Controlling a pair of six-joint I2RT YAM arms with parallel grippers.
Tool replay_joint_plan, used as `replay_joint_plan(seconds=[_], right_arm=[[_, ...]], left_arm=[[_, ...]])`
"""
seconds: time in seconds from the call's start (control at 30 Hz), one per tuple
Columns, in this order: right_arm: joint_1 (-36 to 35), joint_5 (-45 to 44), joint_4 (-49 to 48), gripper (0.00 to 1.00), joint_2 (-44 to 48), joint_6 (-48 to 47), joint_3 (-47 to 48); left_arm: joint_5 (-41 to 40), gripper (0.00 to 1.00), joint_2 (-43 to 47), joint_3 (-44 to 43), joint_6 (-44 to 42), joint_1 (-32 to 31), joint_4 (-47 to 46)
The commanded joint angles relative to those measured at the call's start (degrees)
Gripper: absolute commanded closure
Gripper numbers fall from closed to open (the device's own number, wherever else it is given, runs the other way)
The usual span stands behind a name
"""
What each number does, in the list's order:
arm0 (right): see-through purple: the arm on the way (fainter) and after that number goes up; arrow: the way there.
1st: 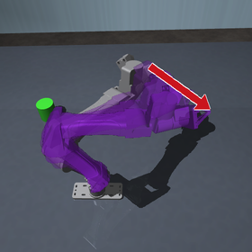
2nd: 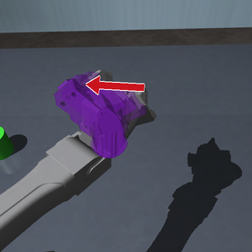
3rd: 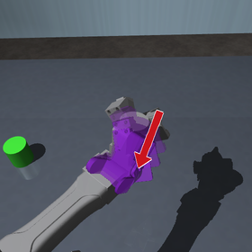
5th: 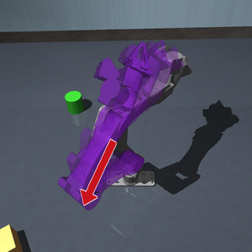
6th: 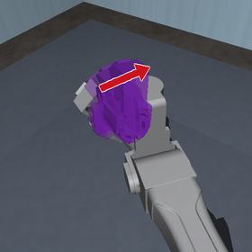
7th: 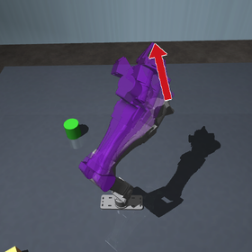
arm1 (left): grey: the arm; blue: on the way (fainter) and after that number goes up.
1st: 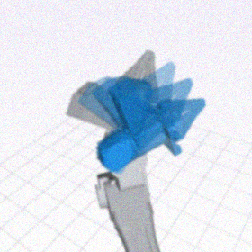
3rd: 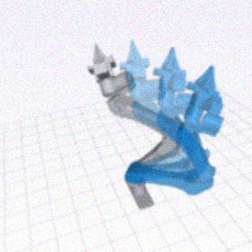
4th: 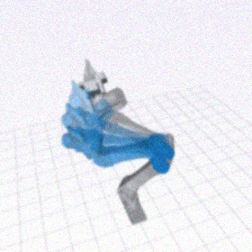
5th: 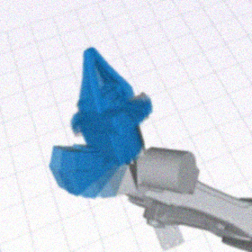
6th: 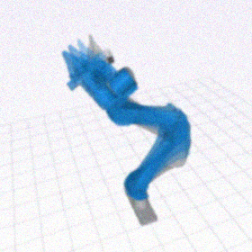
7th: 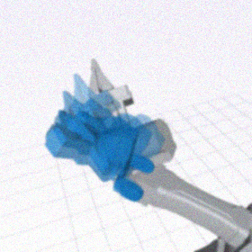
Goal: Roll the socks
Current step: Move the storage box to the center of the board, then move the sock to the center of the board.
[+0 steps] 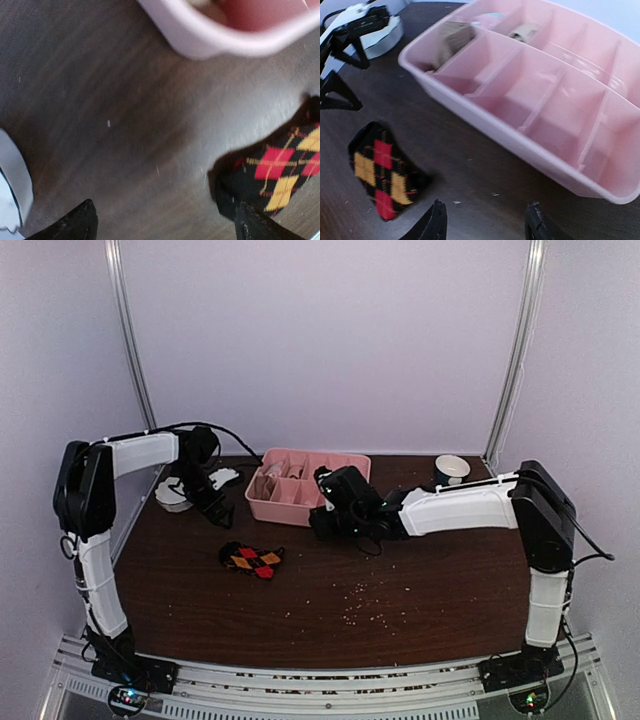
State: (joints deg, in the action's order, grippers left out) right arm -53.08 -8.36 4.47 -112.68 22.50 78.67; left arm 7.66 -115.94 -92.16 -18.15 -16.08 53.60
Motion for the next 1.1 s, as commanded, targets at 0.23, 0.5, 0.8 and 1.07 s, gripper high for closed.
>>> replay_joint_plan(seconds=[0.23,0.5,0.8,1.07], right_arm=[[-15.0,0.6,15.2,0.53,-21.8,-5.5,35.1],[-14.6,2.3,17.0,0.63,-30.2,-3.4,44.0],[-13.2,3.4,18.0,0.88,-34.5,-0.5,46.1],[-12.6,5.5,6.2,1.0,-23.2,2.3,28.9]], left_arm=[[0.8,0.02,21.9,19.8,1.4,20.6,-1.4],[-5.2,0.02,38.4,24.7,-1.5,37.1,-4.8],[9.4,0.02,50.5,28.2,-13.3,40.1,6.7],[16.2,0.04,55.2,29.9,-20.6,40.0,16.4]])
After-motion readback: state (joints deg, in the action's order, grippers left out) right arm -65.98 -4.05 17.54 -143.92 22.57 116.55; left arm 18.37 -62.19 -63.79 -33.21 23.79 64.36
